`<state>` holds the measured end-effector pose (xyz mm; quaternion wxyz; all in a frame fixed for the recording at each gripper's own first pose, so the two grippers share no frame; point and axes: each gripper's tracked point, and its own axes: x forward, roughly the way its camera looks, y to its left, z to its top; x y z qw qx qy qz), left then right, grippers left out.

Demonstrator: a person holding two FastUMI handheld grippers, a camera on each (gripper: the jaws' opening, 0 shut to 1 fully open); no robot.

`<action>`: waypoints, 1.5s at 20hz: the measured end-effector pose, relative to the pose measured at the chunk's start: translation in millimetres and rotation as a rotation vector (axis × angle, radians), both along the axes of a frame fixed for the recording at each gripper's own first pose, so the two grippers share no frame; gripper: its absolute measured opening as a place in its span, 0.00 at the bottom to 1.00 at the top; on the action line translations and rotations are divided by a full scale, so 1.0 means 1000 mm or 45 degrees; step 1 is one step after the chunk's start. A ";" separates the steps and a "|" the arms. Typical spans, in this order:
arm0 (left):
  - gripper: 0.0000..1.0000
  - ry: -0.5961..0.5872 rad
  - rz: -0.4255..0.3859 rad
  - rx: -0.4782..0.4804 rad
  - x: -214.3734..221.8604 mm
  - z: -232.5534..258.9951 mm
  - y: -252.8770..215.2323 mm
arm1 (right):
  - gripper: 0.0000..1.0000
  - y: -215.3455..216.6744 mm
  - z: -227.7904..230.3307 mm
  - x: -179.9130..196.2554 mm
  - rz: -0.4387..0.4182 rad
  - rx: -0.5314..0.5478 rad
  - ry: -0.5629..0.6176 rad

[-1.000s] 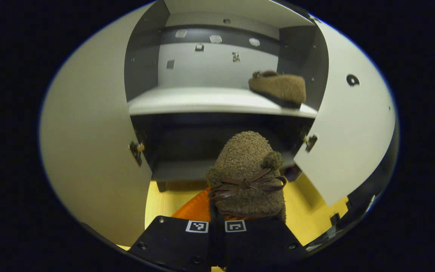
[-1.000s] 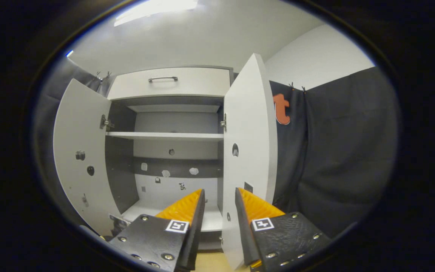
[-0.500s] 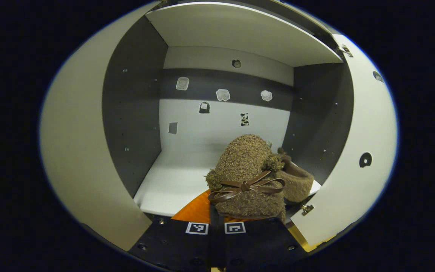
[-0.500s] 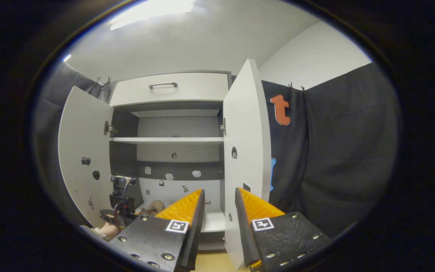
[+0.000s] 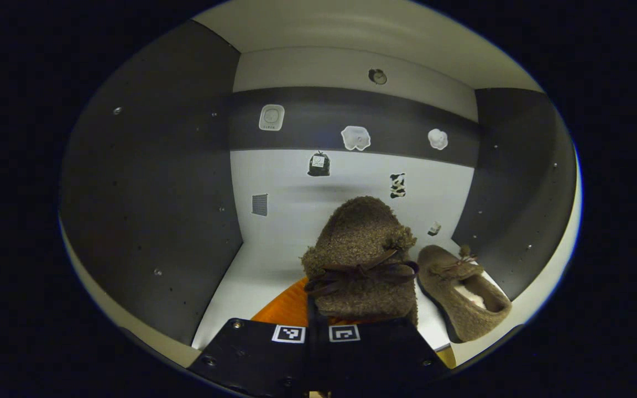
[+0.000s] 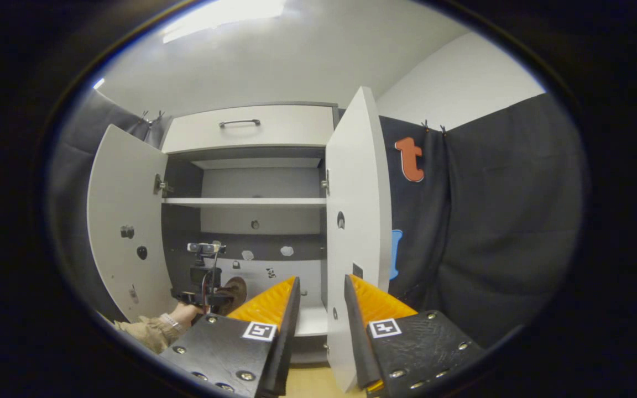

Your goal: Grab one shoe with the right hand and put it into the shoe cabinet, grab the other shoe with the left hand and put it into the shoe cabinet; then close the right door with the right hand and the left door with the left hand.

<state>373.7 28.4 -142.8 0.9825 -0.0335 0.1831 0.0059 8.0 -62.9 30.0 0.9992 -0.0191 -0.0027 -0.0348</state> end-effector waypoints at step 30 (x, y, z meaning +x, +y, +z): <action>0.44 0.204 -0.086 0.103 -0.041 -0.005 0.000 | 0.42 0.009 -0.007 0.000 0.048 0.033 0.012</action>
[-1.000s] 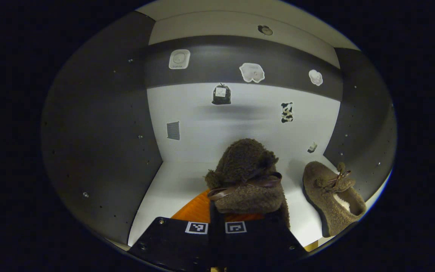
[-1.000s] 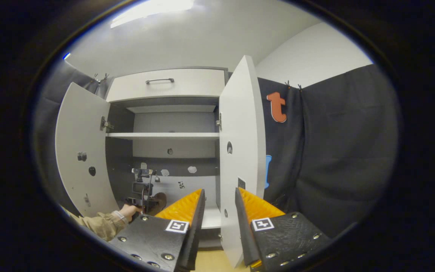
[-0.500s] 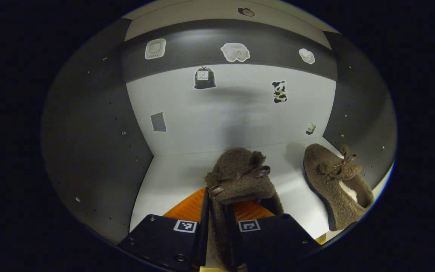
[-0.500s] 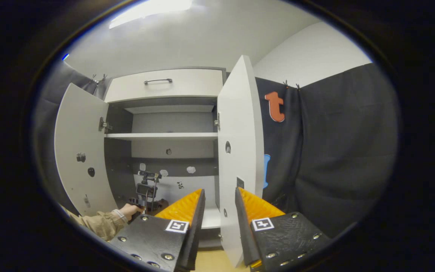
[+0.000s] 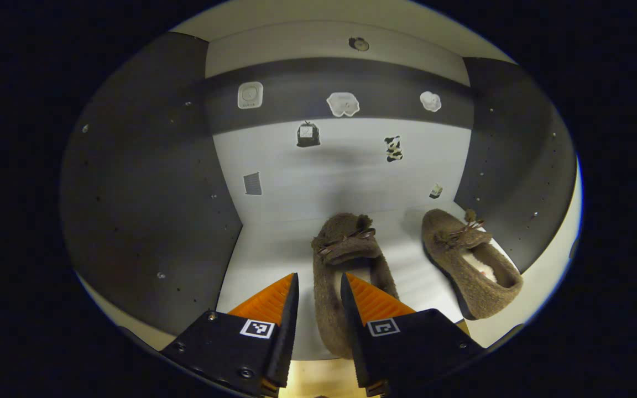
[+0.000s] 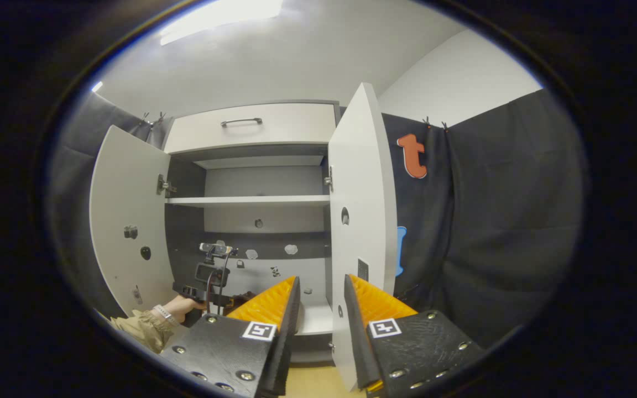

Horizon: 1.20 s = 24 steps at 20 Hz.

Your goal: Grab one shoe with the right hand and put it into the shoe cabinet, grab the other shoe with the left hand and put it into the shoe cabinet; then close the right door with the right hand and the left door with the left hand.

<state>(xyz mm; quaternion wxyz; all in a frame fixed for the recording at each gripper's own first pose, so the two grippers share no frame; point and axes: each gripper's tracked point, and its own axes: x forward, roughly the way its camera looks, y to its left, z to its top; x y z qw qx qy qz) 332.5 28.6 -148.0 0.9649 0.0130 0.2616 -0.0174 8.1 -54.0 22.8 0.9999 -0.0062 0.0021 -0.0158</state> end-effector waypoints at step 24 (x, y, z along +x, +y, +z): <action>0.64 -0.482 -0.182 -0.133 -0.235 0.159 -0.036 | 0.41 0.003 -0.011 -0.011 0.099 -0.010 0.019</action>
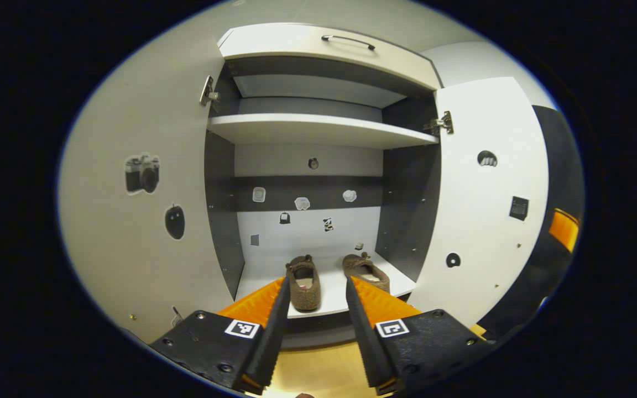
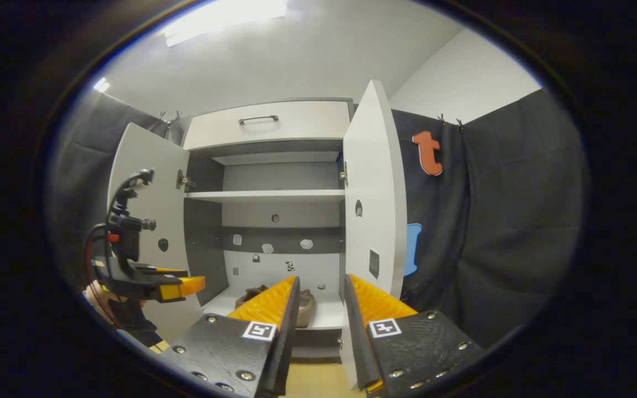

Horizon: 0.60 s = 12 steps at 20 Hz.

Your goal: Grab one shoe with the right hand and put it into the shoe cabinet, grab the other shoe with the left hand and put it into the shoe cabinet; then close the right door with the right hand and the left door with the left hand.

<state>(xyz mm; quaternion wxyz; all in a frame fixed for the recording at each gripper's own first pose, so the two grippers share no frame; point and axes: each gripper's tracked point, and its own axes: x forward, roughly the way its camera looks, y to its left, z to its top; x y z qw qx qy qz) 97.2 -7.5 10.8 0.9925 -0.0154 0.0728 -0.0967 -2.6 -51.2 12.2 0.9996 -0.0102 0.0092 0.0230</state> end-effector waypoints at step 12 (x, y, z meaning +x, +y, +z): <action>0.99 -0.132 0.041 -0.005 -0.068 0.044 0.012 | 0.90 -0.043 0.017 -0.005 -0.107 0.007 -0.060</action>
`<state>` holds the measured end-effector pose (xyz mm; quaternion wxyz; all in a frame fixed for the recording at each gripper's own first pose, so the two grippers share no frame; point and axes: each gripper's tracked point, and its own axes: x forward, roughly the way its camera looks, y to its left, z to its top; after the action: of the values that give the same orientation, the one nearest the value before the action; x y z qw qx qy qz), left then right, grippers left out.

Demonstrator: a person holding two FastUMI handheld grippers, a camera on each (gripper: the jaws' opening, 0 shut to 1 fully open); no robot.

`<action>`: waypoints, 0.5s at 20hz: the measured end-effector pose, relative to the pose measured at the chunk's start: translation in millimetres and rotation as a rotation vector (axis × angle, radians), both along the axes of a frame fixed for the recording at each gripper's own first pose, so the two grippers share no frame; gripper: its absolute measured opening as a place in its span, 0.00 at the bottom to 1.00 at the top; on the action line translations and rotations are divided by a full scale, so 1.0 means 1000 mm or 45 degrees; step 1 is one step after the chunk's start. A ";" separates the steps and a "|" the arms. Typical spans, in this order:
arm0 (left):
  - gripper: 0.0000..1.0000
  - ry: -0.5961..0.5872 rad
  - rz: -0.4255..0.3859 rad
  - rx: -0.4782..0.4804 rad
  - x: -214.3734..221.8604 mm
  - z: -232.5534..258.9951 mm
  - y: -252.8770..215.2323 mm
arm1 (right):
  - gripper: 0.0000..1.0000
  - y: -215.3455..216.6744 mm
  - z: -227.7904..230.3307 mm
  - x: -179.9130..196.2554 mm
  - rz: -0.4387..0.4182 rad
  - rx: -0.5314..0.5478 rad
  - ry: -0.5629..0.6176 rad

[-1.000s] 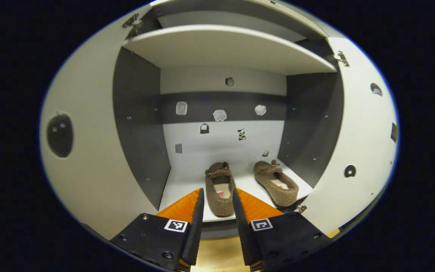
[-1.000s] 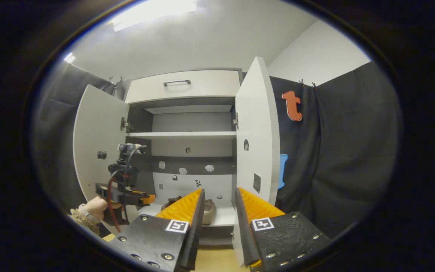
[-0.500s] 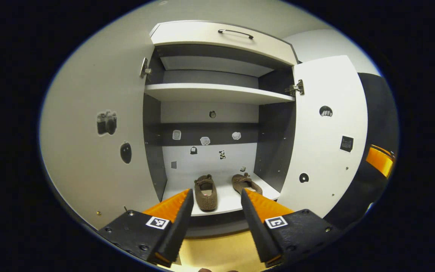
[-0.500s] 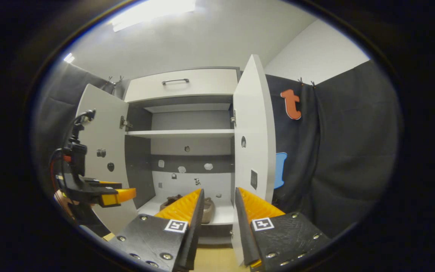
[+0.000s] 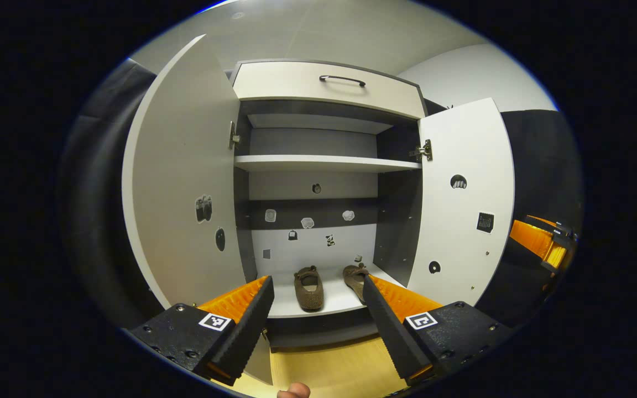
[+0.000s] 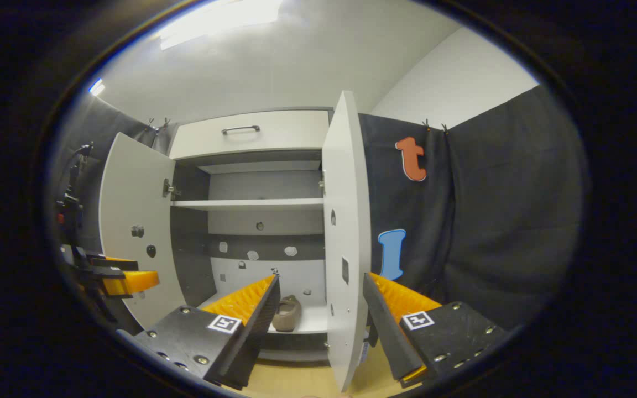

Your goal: Grab one shoe with the right hand and put it into the shoe cabinet, grab the other shoe with the left hand and put it into the shoe cabinet; then close the right door with the right hand and the left door with the left hand.

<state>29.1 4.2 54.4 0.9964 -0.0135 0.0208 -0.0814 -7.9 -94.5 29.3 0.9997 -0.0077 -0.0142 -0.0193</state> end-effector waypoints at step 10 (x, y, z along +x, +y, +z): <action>0.99 -0.024 0.073 0.000 -0.024 0.010 0.022 | 0.96 -0.092 0.004 0.016 -0.241 0.004 -0.029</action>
<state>5.1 26.4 64.6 0.9984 -0.0135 0.0110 -0.0529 8.0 -186.2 33.4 0.9932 -0.0073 -0.0245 -0.1138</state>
